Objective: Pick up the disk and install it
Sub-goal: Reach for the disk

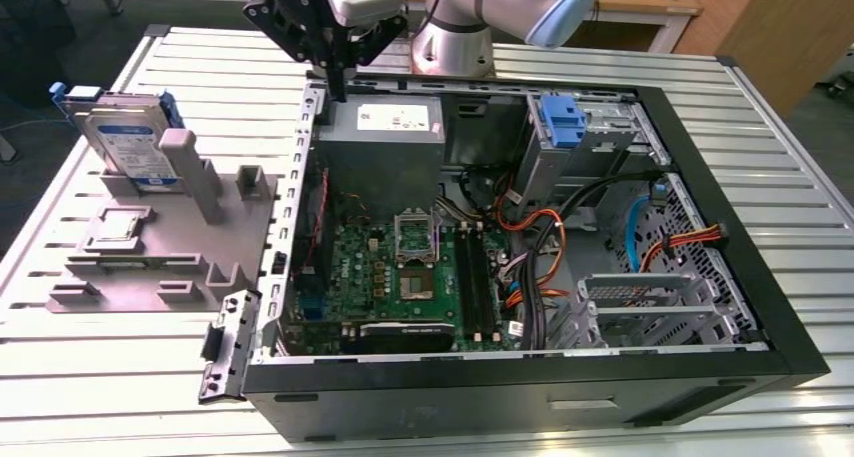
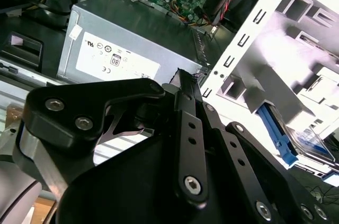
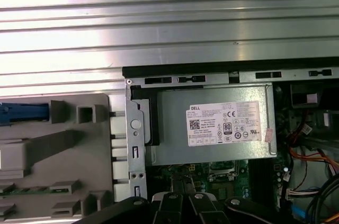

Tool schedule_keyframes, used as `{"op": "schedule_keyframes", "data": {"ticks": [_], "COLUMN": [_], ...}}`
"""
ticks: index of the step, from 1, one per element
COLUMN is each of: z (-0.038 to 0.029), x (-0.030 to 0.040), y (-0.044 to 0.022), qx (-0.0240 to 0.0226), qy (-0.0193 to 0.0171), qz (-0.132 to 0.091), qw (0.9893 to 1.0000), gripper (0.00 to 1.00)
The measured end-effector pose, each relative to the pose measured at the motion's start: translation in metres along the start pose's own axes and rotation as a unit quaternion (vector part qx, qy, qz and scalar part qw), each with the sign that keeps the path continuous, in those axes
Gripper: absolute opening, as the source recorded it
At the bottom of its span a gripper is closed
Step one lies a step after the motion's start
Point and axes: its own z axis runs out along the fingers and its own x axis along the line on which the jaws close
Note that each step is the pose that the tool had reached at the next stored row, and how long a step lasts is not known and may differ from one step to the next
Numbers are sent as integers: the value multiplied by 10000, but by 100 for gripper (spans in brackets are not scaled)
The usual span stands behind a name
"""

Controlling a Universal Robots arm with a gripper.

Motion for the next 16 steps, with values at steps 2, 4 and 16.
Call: {"op": "schedule_keyframes", "data": {"ticks": [2, 4, 16], "z": [1, 1, 4], "x": [7, 16, 53], "y": [-1, -1, -4], "qx": [0, 0, 0], "qy": [0, 0, 0], "qz": [0, 0, 0], "qw": [10000, 10000, 10000], "gripper": [10, 10, 10]}}
